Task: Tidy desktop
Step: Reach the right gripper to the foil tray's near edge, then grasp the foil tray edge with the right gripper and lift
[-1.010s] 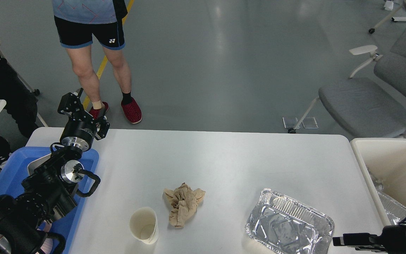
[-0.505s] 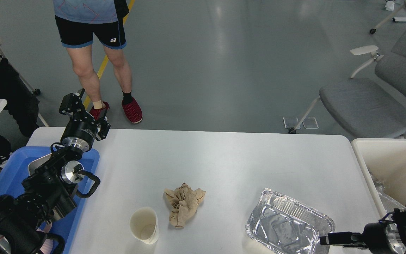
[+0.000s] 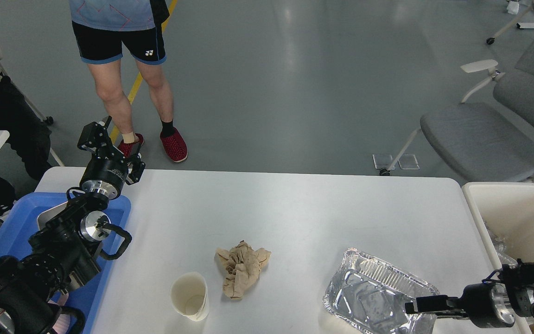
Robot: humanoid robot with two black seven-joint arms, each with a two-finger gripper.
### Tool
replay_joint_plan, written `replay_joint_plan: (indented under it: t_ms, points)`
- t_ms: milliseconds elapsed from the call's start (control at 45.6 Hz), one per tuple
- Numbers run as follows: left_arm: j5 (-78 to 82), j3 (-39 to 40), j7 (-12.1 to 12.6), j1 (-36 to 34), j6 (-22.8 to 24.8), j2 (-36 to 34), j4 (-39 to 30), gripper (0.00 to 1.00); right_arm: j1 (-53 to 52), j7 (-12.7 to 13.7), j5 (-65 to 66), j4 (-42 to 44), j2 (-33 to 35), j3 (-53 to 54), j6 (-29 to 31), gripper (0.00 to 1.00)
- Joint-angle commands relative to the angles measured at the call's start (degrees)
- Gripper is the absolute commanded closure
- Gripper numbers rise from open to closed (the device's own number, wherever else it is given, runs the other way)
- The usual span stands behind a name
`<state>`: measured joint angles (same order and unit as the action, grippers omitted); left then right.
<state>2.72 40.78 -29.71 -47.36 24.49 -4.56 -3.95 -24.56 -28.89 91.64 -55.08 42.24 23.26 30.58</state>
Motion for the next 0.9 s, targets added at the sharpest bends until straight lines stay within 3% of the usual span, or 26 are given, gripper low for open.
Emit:
replay_joint_plan:
  t_ms: [0, 66, 263, 373, 878]
  points:
    - [0.00, 0.00, 0.00, -0.01, 0.03, -0.01, 0.00, 0.04, 0.12, 0.06, 0.03, -0.03, -0.32, -0.15, 0.09, 0.41]
    - [0.00, 0.00, 0.00, -0.01, 0.03, -0.01, 0.09, 0.04, 0.21, 0.06, 0.21, -0.03, -0.32, -0.24, 0.18, 0.54]
    - [0.09, 0.00, 0.09, 0.08, -0.06, -0.01, 0.00, 0.04, 0.21, -0.03, 0.21, -0.11, -0.06, -0.32, 2.55, 0.77]
    - [0.09, -0.09, 0.00, 0.08, -0.23, -0.01, 0.00, 0.04, 0.12, 0.24, 0.21, -0.11, -0.05, -0.32, 4.48, 0.99]
    - [0.09, -0.09, 0.00, 0.17, -0.67, 0.08, 0.00, 0.04, -2.34, -0.29, -0.15, -0.64, -0.05, 0.03, 10.38, 1.00]
